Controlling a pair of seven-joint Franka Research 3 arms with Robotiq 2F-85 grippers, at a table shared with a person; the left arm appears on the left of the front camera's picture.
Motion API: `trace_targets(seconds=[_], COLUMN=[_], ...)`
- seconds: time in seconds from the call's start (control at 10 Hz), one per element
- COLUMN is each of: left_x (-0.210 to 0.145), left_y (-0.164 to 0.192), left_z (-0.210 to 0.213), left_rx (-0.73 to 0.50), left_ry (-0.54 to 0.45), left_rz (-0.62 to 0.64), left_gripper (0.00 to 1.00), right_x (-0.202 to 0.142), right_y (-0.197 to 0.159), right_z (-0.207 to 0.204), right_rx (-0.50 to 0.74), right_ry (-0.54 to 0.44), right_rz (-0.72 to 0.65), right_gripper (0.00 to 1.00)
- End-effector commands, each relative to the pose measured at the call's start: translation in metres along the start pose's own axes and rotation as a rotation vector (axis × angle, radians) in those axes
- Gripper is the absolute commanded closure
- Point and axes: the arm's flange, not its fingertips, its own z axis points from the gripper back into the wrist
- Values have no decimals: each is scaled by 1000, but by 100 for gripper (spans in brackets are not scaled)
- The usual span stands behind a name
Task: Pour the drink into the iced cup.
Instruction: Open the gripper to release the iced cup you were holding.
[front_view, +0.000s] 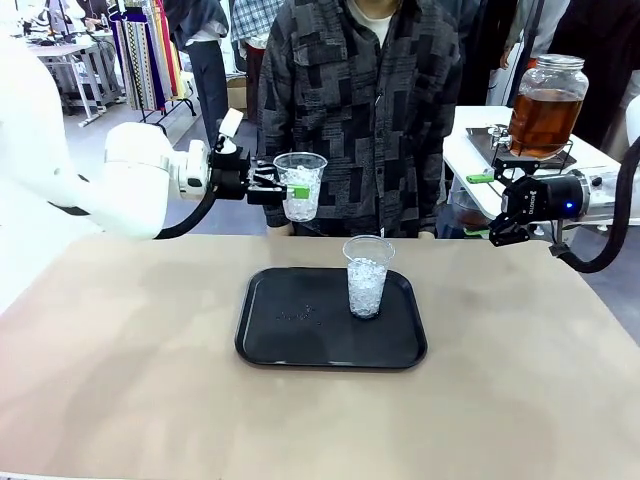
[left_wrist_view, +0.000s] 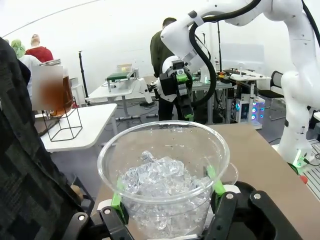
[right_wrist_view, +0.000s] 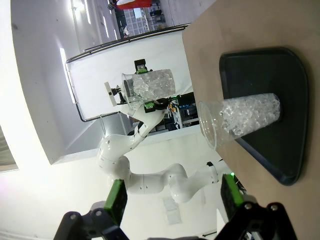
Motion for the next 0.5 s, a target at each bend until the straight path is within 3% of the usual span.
trace_targets(seconds=[0.0, 0.4], left_x=[1, 1], left_y=[-4, -4], left_z=[-2, -2], left_rx=[-5, -5], left_ry=[-4, -4], left_rz=[-14, -14], left_gripper=[25, 25], right_x=[1, 1], right_y=[1, 1], right_z=[0, 0], right_rx=[-2, -2], right_ry=[-5, -5], right_rz=[4, 4], right_gripper=[0, 0])
